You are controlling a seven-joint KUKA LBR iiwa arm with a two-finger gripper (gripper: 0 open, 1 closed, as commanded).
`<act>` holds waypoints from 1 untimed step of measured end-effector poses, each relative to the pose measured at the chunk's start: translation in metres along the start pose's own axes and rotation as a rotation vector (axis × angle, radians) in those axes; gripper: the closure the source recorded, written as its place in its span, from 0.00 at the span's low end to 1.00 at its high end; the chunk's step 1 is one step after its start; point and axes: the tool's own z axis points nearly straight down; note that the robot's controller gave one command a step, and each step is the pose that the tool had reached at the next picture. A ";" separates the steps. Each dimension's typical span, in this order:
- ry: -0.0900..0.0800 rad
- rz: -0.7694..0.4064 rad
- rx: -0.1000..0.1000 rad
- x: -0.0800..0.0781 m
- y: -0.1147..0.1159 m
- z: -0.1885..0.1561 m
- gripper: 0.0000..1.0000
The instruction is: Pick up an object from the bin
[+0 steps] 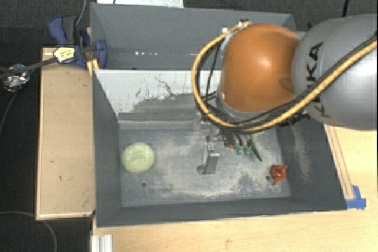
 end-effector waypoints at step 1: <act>-0.009 0.004 -0.001 -0.002 -0.001 -0.004 0.00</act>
Offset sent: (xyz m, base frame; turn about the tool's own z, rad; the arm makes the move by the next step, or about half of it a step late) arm 0.0578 0.1099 -0.1682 -0.1619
